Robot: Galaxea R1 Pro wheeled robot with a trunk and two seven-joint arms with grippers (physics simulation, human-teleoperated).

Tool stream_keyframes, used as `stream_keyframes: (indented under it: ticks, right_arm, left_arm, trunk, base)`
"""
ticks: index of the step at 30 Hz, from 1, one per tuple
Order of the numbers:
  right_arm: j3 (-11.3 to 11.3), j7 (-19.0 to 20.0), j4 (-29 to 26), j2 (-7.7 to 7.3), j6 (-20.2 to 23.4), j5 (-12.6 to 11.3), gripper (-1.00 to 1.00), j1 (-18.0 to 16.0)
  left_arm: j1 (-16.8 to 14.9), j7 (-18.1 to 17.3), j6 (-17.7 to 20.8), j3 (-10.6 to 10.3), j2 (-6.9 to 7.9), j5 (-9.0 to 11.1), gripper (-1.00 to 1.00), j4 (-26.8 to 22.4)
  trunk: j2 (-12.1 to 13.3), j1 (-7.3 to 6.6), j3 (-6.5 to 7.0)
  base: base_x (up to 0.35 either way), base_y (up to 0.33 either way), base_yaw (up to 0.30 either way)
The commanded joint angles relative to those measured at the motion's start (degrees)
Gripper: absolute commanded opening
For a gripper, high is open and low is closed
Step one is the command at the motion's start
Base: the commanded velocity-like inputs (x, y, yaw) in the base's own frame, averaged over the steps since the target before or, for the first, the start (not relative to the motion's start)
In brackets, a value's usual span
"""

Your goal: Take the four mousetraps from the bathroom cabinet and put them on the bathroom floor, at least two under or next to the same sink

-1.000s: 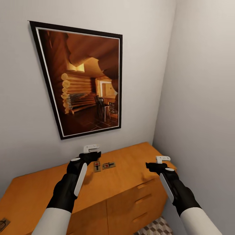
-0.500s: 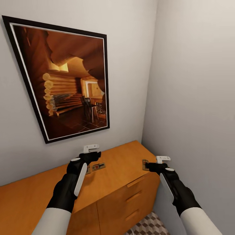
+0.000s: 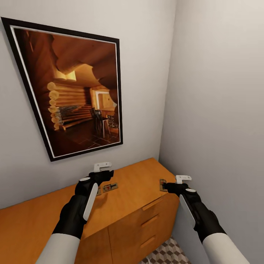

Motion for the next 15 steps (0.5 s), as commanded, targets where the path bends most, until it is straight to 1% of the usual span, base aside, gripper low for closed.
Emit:
stream_keyframes:
  ticks: [1,4,7,15]
  right_arm:
    - [0.23,-0.42,-0.06,-0.07,0.22,-0.59,1.00,-0.01]
    - [0.24,-0.43,-0.06,-0.08,0.22,-0.59,1.00,-0.01]
    - [0.21,-0.43,-0.06,-0.08,0.22,-0.63,1.00,-0.01]
    - [0.22,-0.42,-0.06,-0.07,0.22,-0.63,1.00,-0.01]
  left_arm:
    - [-0.01,0.39,0.25,-0.05,-0.01,0.33,1.00,-0.05]
    - [-0.01,0.39,0.25,-0.05,-0.01,0.33,1.00,-0.05]
    - [-0.01,0.40,0.25,-0.05,-0.01,0.32,1.00,-0.05]
    - [-0.01,0.46,0.25,-0.05,-0.01,0.27,1.00,-0.05]
  trunk:
    - [-0.05,0.02,-0.03]
    - [-0.05,0.02,-0.03]
    - [-0.05,0.02,-0.03]
    - [-0.05,0.02,-0.03]
  base:
    - [0.000,0.006,-0.002]
    - [0.000,0.083,-0.001]
    - [0.039,0.160,0.000]
    - [0.172,0.187,0.000]
